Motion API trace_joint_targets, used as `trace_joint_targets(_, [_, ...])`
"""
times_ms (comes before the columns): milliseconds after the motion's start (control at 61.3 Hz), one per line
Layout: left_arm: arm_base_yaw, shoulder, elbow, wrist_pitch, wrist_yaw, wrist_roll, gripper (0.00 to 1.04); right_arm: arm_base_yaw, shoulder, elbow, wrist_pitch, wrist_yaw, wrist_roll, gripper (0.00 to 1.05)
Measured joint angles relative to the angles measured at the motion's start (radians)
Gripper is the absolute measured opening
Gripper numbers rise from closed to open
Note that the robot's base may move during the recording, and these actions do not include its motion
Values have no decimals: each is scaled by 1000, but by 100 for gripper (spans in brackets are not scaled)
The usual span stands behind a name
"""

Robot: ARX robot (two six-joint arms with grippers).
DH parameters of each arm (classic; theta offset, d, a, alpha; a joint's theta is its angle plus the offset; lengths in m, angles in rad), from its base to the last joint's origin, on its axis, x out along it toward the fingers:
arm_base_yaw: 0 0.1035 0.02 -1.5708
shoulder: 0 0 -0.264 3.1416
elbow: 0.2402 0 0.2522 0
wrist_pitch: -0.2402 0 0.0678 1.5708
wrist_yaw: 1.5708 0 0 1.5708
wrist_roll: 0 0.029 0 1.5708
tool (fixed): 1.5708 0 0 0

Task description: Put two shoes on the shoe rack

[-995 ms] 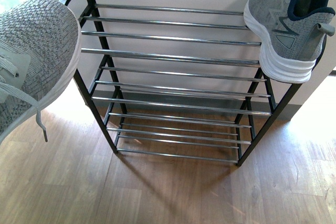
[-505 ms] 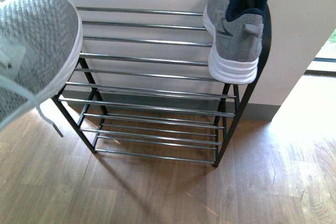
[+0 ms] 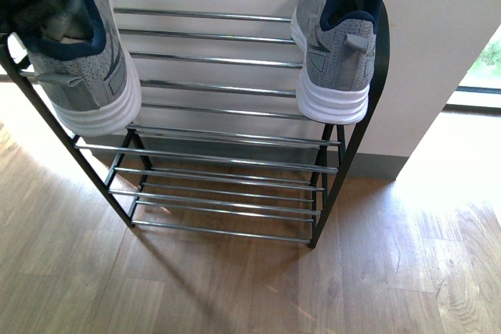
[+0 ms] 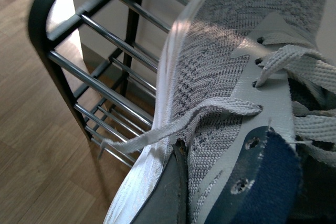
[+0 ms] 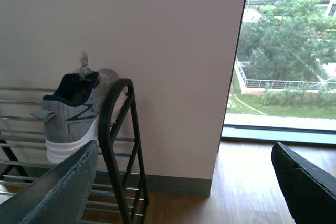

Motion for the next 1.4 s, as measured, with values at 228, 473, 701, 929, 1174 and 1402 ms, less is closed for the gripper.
trace_joint_targets(228, [-74,230,325,-163,89,11,2,0,0,0,0,0,0,96])
trace_joint_targets(473, [-130,388,563,-246,146,-23,2,0,0,0,0,0,0,96])
trace_joint_targets(701, [-139,436,632,-284,163,-49,2,0,0,0,0,0,0,96])
trace_joint_targets(929, [-137,436,634,-281,201,-9,8,0,0,0,0,0,0,96])
trace_joint_targets(1174, [-125,319,531,-239,281,8,54,0,0,0,0,0,0,96])
trace_joint_targets(1402, [-112,130,367,-185,282,40,93,0,0,0,0,0,0,96])
